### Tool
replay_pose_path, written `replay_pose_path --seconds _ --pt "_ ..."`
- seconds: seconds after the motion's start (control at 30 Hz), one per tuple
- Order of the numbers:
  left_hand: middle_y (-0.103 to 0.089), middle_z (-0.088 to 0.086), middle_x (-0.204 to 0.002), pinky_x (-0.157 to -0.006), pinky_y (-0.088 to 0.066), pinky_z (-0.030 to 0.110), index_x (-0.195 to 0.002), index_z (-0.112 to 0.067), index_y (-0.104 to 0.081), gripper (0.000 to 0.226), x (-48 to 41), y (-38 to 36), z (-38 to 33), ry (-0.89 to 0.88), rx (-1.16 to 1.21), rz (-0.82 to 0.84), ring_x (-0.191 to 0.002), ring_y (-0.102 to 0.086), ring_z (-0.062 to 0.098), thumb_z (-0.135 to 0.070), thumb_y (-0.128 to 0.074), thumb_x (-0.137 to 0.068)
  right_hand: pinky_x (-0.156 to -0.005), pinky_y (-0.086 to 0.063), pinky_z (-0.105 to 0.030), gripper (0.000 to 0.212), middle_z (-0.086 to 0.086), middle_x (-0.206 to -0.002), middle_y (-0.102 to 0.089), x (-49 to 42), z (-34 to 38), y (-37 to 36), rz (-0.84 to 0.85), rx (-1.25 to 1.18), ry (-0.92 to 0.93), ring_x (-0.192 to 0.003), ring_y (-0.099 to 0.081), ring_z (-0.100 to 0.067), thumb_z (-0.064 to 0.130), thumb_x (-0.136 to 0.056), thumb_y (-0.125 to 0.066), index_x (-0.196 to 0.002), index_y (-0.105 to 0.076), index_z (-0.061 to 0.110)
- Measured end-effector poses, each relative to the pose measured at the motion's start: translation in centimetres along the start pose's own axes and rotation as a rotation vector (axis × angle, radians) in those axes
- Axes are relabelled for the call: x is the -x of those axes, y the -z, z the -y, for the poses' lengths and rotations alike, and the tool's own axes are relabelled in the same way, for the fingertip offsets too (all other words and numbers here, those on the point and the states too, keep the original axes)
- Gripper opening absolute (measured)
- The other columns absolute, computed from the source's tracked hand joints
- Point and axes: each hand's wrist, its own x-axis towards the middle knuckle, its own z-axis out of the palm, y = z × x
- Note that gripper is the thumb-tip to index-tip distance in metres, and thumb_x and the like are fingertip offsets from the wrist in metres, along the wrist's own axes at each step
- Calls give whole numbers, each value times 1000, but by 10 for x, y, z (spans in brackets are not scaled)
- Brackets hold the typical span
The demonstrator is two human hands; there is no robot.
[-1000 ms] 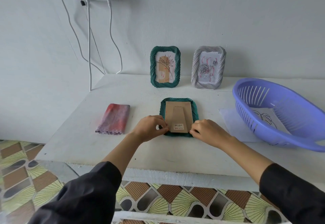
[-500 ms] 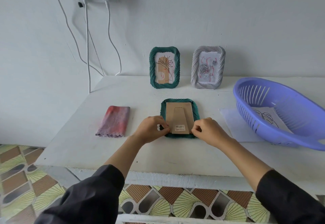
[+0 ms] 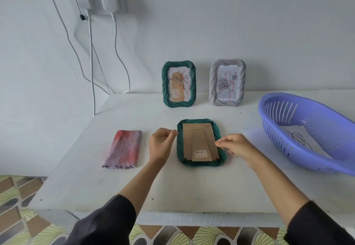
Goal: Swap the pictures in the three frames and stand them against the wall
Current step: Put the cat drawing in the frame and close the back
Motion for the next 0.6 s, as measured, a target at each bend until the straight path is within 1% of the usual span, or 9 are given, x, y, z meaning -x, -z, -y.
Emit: replay_pose_path --seconds 0.03,0.07,0.13,0.2,0.27,0.4,0.47,0.53,0.6 --pt "-67 3 -84 -61 -42 7 -80 -5 -70 17 -10 -3 -2 7 -44 -5 -69 -56 4 -19 -63 -85 -55 -39 -8 10 4 -71 -59 -8 3 2 -39 -32 -4 -67 -52 -8 6 -84 -63 -92 -69 5" --pt "-66 1 -90 -63 -42 11 -86 -7 -70 17 -19 -6 -3 10 -103 22 -73 -56 6 -22 -61 -87 -65 -43 -11 12 1 -77 -64 -17 6 3 -85 -40 1 -77 -57 -13 4 -82 -63 -92 -69 5" --pt "-62 2 -102 -73 -41 20 -102 -12 -68 20 -38 -15 -4 9 -241 125 -84 -56 13 -24 -57 -90 -82 -44 -24 17 -9 -96 -68 -37 13 4 -177 40 26 -96 -61 -23 6 -81 -64 -97 -69 8" --pt "-60 6 -114 -84 -43 26 -114 -14 -64 26 -54 -24 -2 -2 -390 186 -100 -56 20 -24 -56 -91 -84 -42 -26 23 -11 -106 -66 -58 21 2 -219 193 58 -104 -60 -26 11 -82 -64 -105 -68 10" --pt "-58 7 -123 -93 -44 30 -117 -15 -64 28 -66 -32 0 -13 -468 189 -110 -55 24 -23 -55 -92 -83 -40 -24 27 -11 -112 -63 -74 26 -2 -206 330 93 -107 -57 -26 15 -84 -61 -110 -66 12" --pt "-59 4 -121 -88 -46 30 -112 -18 -68 25 -76 -41 4 -46 -537 212 -108 -56 22 -24 -55 -92 -78 -37 -22 26 -16 -116 -61 -97 22 -10 -185 469 139 -105 -58 -27 16 -86 -59 -111 -65 12" --pt "-61 4 -118 -86 -46 28 -112 -19 -68 25 -79 -42 6 -54 -547 234 -105 -57 21 -25 -56 -91 -82 -41 -23 27 -14 -117 -62 -103 19 -12 -187 491 155 -107 -58 -27 14 -86 -59 -112 -65 9" --pt "-64 3 -116 -82 -44 24 -112 -18 -68 25 -81 -41 8 -73 -553 253 -101 -59 20 -24 -57 -90 -89 -47 -29 26 -13 -116 -65 -104 17 -14 -209 524 179 -106 -60 -27 13 -86 -59 -110 -67 6" --pt "-66 2 -114 -79 -41 21 -113 -17 -68 26 -82 -41 10 -110 -588 270 -100 -59 19 -24 -57 -91 -86 -51 -35 20 -14 -110 -67 -104 14 -16 -227 556 198 -101 -62 -29 12 -85 -59 -98 -70 1"
